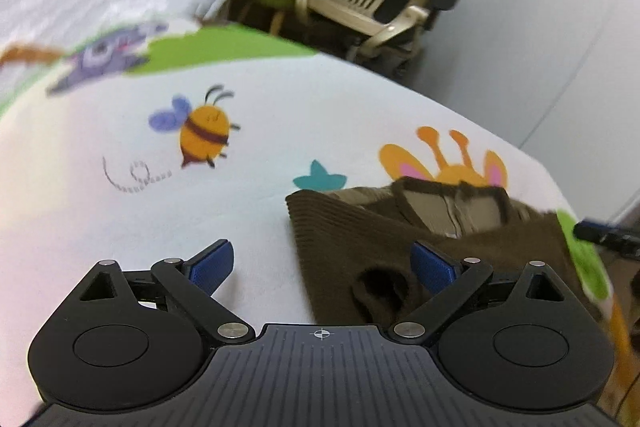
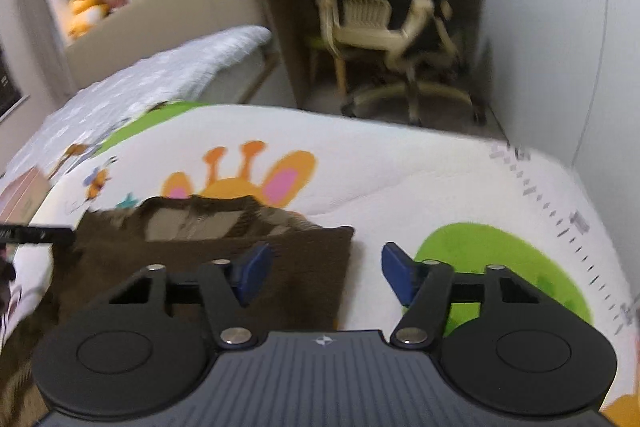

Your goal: Fold clothes

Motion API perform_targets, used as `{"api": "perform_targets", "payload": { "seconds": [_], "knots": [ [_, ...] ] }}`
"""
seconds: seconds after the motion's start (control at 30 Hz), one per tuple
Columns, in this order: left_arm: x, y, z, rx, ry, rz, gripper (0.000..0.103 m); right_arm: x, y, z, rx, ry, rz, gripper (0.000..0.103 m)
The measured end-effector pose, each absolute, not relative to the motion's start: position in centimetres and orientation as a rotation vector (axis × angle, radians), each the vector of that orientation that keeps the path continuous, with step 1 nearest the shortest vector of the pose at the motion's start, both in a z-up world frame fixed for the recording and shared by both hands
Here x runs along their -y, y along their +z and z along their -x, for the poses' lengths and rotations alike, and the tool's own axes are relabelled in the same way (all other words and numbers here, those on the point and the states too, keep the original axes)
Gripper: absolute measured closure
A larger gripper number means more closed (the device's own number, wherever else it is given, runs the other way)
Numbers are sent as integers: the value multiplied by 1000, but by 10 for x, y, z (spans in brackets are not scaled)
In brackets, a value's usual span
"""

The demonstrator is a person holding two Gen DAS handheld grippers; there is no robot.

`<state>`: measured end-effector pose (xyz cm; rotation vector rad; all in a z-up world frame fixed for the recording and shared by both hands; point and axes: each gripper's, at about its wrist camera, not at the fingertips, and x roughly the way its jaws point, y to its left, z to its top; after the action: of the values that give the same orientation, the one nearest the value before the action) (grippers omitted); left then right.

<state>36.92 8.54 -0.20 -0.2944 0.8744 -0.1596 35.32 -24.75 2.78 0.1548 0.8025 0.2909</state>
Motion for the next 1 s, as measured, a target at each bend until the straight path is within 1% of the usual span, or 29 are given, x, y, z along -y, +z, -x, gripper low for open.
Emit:
{"api": "perform_targets", "payload": {
  "seconds": [0.07, 0.1, 0.13, 0.17, 0.2, 0.23, 0.27, 0.4, 0.5, 0.63, 0.73, 0.93, 0.97, 1.0],
  "knots": [
    [-84, -10, -378, -882, -146, 329, 7, 240, 18, -365, -826, 291, -173, 44],
    [-82, -12, -380, -870, -138, 328, 9, 235, 12, -368, -829, 297, -175, 52],
    [-78, -13, -382, -861, -131, 306, 14, 229, 7, -371, -832, 303, -177, 60],
    [-74, -13, -382, -856, -129, 277, 38, 225, 6, -370, -823, 316, -174, 65],
    [-70, -13, -381, -852, -128, 249, 74, 222, 7, -367, -805, 333, -168, 87],
    [-70, -12, -379, -852, -144, 250, 88, 220, 9, -363, -787, 351, -162, 90],
    [-70, -11, -375, -855, -166, 261, 91, 220, 14, -356, -763, 362, -159, 90],
    [-72, 18, -333, -749, -268, 230, 93, 242, 52, -303, -660, 407, -177, 92],
    [-73, 43, -283, -683, -331, 212, 93, 254, 79, -246, -588, 432, -131, 92],
    [-72, 60, -215, -622, -373, 156, 94, 262, 91, -173, -553, 448, -85, 94],
    [-67, 52, -174, -636, -414, 114, 93, 267, 75, -131, -599, 438, -56, 94],
    [-66, 9, -128, -777, -466, 103, 89, 276, 38, -83, -693, 406, -32, 94],
    [-70, 5, -125, -790, -467, 117, 87, 280, 39, -80, -689, 406, -49, 93],
    [-74, 3, -122, -801, -469, 132, 78, 284, 41, -76, -686, 406, -65, 87]
  ]
}}
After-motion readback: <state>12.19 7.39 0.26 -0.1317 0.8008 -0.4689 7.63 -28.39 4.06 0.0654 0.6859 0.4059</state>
